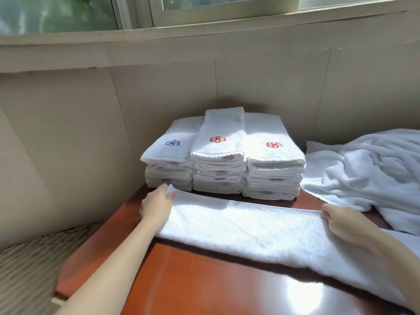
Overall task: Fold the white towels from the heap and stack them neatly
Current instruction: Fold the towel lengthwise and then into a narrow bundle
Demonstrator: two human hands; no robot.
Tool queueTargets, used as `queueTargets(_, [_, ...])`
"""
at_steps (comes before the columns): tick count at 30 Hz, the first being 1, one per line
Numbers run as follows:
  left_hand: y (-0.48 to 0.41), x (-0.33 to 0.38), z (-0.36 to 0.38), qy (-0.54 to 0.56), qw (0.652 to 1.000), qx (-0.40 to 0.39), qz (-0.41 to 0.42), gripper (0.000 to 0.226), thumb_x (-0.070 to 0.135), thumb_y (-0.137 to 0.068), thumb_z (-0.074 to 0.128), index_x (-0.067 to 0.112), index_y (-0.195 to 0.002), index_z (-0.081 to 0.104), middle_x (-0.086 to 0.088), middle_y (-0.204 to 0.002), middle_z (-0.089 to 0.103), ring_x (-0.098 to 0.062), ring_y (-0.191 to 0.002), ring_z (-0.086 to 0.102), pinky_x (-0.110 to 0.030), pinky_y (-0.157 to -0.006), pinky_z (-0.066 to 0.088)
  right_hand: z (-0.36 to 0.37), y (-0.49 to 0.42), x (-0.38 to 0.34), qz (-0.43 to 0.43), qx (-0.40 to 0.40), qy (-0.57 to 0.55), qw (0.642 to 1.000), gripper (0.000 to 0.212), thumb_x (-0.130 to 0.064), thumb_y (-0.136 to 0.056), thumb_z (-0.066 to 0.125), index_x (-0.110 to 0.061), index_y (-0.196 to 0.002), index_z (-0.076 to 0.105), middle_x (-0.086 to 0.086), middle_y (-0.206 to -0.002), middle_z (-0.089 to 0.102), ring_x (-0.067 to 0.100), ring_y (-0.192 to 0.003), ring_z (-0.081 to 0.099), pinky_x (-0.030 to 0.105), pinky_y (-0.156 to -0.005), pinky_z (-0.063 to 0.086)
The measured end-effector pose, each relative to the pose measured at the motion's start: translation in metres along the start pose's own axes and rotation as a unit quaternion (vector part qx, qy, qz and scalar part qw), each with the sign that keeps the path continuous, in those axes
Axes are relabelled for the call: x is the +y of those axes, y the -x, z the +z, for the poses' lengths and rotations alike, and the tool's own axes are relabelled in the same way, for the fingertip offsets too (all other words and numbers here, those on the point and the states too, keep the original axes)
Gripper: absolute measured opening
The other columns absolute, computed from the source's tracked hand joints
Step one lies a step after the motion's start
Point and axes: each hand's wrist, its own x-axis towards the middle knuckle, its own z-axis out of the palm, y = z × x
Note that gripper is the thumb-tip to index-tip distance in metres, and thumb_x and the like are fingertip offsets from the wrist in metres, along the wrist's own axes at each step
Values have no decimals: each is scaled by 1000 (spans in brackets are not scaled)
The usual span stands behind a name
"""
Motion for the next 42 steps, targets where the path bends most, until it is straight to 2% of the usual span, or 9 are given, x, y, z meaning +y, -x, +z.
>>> queueTargets(5, [-1,16,0,-90,996,3,14,22,31,-100,39,15,-86,45,-11,-96,62,-31,-83,53,-32,-68,38,-2,0,-10,30,-11,17,999,27,-21,-95,43,-22,-68,39,-4,-81,52,17,-83,51,30,-69,35])
queueTargets(9, [5,39,-10,-257,966,-29,-1,28,17,-95,46,12,-123,46,-9,-121,56,-29,-111,56,-37,-79,47,-3,3,-16,56,15,-18,998,28,-31,-91,53,-23,-71,35,2,-102,60,19,-92,52,29,-75,38])
queueTargets(12, [29,83,-5,-336,939,-22,66,39,13,-92,49,17,-130,44,-7,-132,47,-27,-123,44,-40,-96,40,-2,11,-23,92,47,-13,995,19,-38,-92,50,-20,-96,46,2,-117,59,23,-109,55,33,-82,43])
queueTargets(18, [125,195,59,-130,932,-235,242,43,43,-96,36,19,-131,45,-9,-135,44,-31,-127,37,-47,-102,32,1,48,-34,118,121,83,982,33,-41,-99,39,-15,-118,46,7,-124,56,28,-112,54,35,-85,43])
queueTargets(24, [174,231,95,-102,906,-259,318,52,54,-98,26,34,-145,27,1,-159,15,-21,-147,9,-55,-114,6,-25,107,33,217,34,76,973,36,-33,-96,37,-18,-128,42,6,-132,45,28,-120,46,39,-94,36])
queueTargets(30, [174,222,76,-126,876,-353,303,71,57,-97,27,29,-152,-8,8,-161,-5,-13,-148,-6,-54,-116,-1,-55,158,57,184,-14,46,982,11,-12,-86,40,-21,-80,45,4,-112,58,24,-107,55,27,-71,37])
queueTargets(32, [174,222,67,-133,863,-375,311,76,56,-96,34,29,-152,-9,7,-160,6,-17,-147,4,-54,-116,9,-59,172,60,184,-30,12,982,13,-10,-81,44,-16,-84,54,3,-104,62,24,-101,58,26,-65,41])
queueTargets(37, [193,227,60,-131,890,-282,334,43,46,-99,30,41,-142,34,1,-133,42,-24,-127,37,-42,-103,35,-85,201,89,245,-64,-105,962,36,-5,-81,46,-17,-110,64,3,-111,63,21,-97,60,25,-75,46])
queueTargets(42, [214,232,76,-82,906,-157,385,38,35,-102,31,39,-135,49,5,-121,56,-22,-113,52,-35,-95,39,-87,229,127,367,-29,-150,918,26,-2,-68,52,-6,-89,68,15,-83,71,21,-64,57,26,-56,44])
